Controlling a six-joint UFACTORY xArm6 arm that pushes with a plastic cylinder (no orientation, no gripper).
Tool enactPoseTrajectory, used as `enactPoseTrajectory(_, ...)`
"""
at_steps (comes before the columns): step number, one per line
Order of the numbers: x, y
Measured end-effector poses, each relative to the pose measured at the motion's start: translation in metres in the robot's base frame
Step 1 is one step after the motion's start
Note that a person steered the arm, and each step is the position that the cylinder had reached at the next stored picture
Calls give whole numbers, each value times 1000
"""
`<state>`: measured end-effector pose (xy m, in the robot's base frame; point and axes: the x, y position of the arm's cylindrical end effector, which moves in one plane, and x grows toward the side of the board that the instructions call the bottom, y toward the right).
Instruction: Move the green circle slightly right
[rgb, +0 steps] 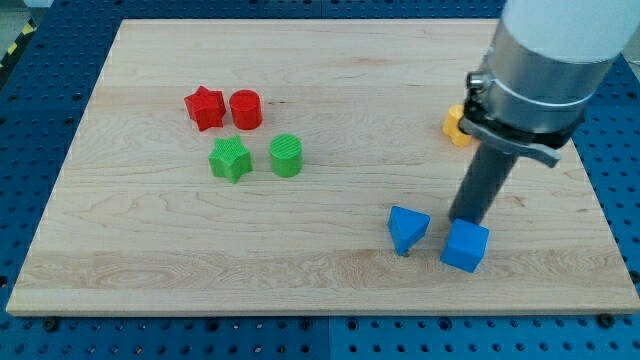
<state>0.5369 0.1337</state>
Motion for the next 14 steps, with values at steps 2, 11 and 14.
enactPoseTrajectory(2, -23, -51)
enactPoseTrajectory(11, -68, -183)
enactPoseTrajectory(14, -99, -173)
